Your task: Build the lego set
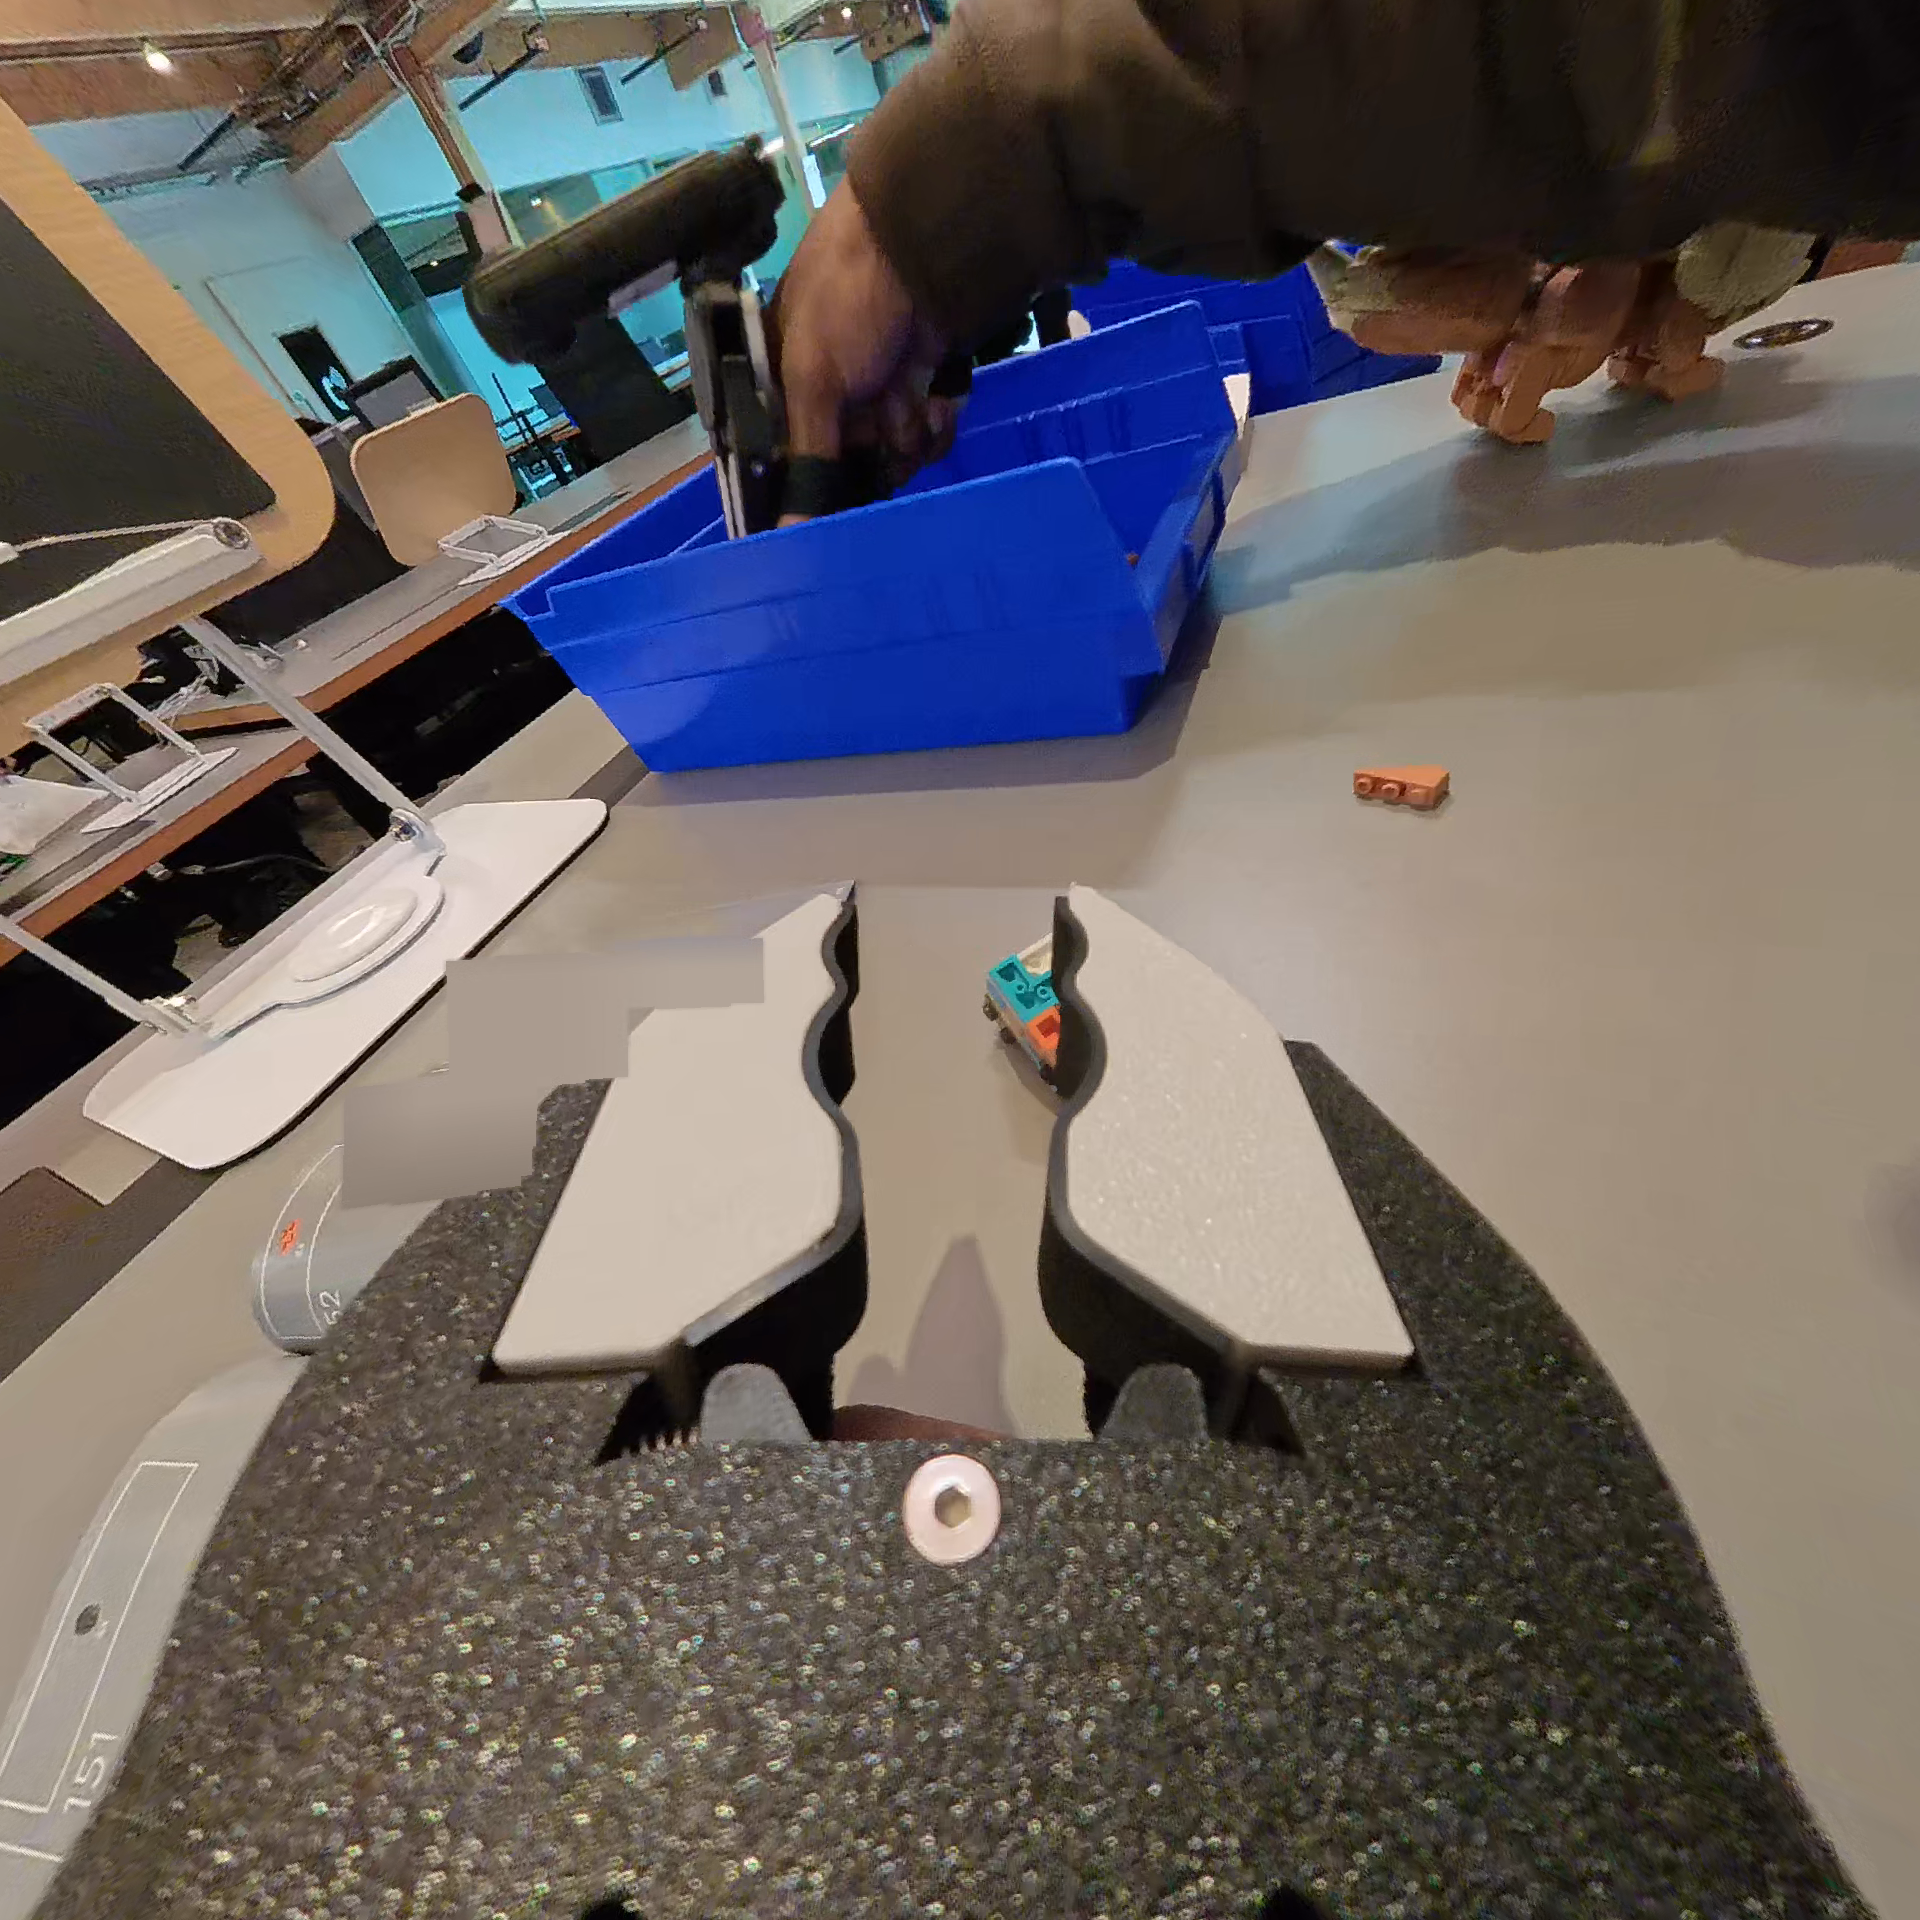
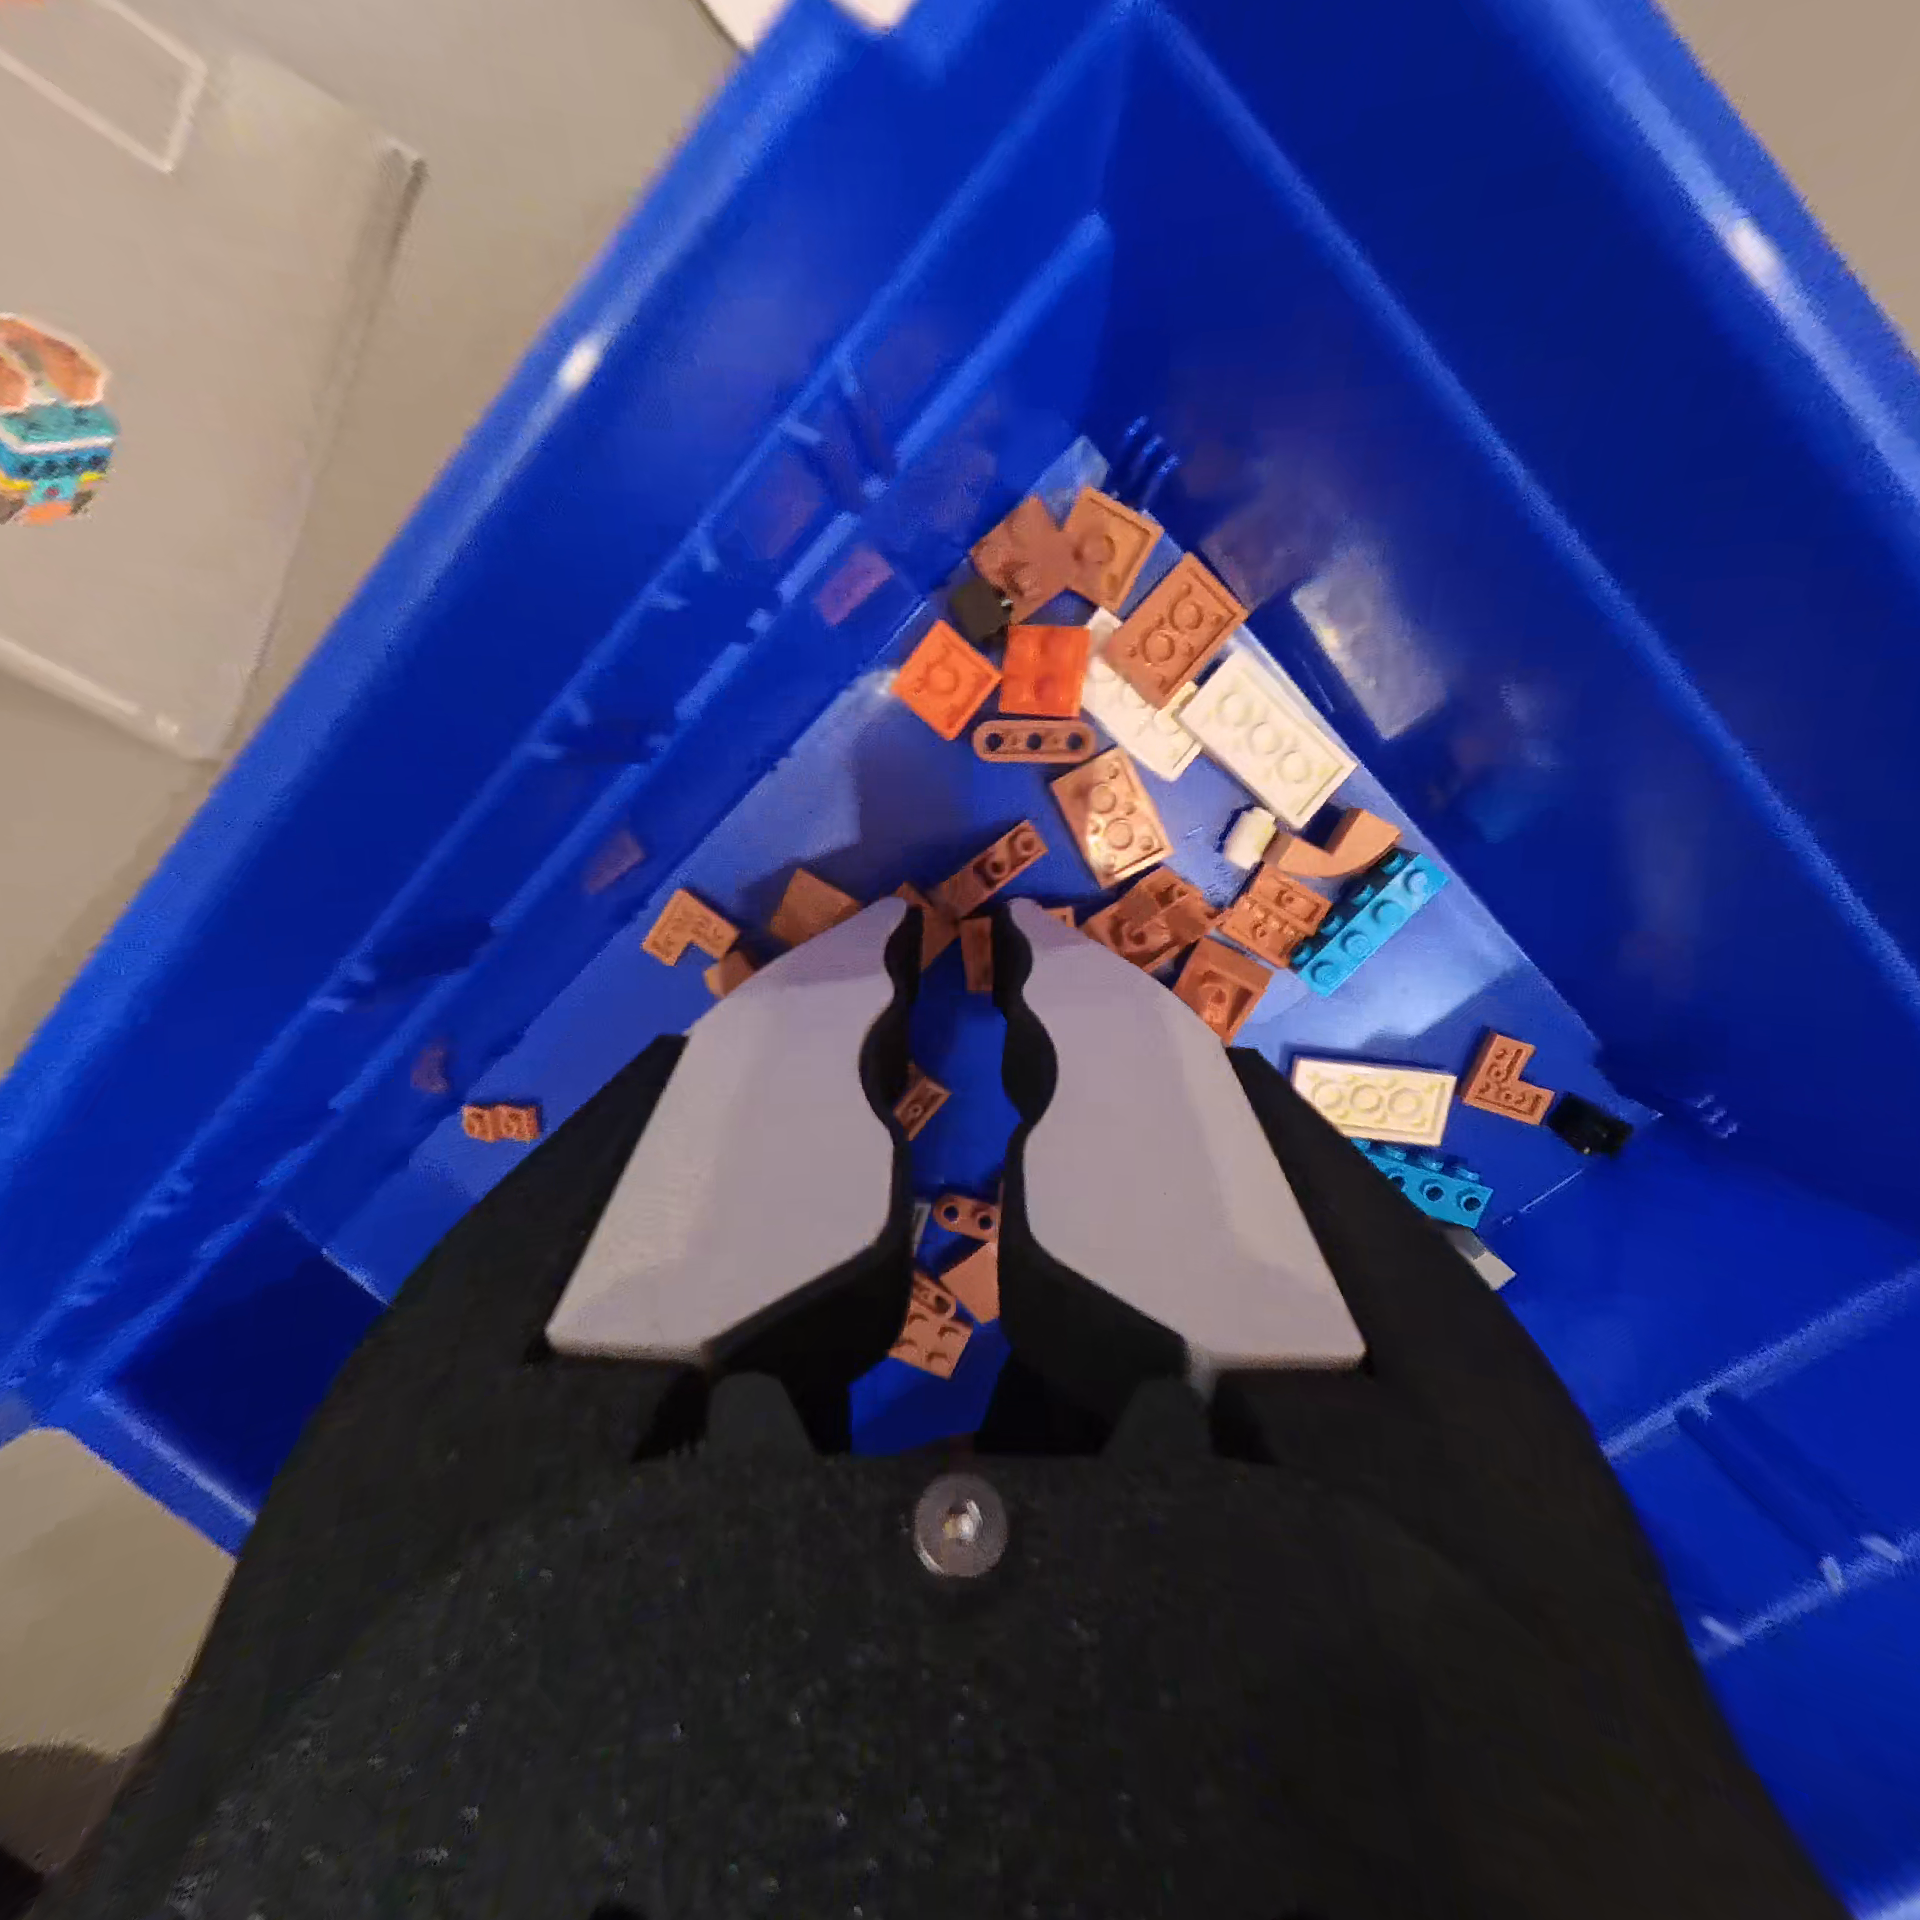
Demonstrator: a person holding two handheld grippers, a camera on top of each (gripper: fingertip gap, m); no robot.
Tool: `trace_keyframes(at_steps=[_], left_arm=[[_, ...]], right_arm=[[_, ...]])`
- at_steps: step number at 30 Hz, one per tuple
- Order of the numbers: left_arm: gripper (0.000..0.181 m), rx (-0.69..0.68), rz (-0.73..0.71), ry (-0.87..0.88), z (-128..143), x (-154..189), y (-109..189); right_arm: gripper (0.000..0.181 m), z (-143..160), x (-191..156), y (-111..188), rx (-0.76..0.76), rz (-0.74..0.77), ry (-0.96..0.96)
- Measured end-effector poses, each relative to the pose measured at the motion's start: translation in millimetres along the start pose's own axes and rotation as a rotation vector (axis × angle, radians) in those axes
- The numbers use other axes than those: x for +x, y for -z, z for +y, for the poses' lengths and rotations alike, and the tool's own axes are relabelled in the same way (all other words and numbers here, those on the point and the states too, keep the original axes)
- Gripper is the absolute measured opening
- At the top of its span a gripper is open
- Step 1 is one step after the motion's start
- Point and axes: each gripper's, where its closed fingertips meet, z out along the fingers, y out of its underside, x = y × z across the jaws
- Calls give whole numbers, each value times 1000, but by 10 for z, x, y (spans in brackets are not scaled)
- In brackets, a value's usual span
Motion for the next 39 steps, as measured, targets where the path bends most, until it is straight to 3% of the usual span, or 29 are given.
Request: trace_keyframes(at_steps=[15, 19, 22, 26, 30, 33, 35, 39], left_arm=[[35, -10, 12, -15, 14, 28, -7], [35, -8, 9, -13, 10, 23, -2], [35, -12, 12, -18, 13, 39, 0], [35, -55, 27, -23, 63, 80, -19], [36, -123, 42, 10, 136, 120, -45], [36, -177, 83, 69, 187, 185, -63], [36, -217, 91, 92, 231, 212, -78], [37, -248, 95, 67, 263, 266, -99]], right_arm=[[16, 23, 44, -224, -54, 22, -30], [9, 30, 27, -159, -35, 40, -12], [9, 16, -92, 58, 36, 58, 8], [9, 16, -520, 563, 197, 66, 56], [9, 138, -1278, 1136, 400, 58, 152], [8, 292, -1900, 1369, 521, 47, 229], [8, 389, -2280, 1268, 546, 3, 266], [9, 535, -2728, 584, 461, -93, 299]])
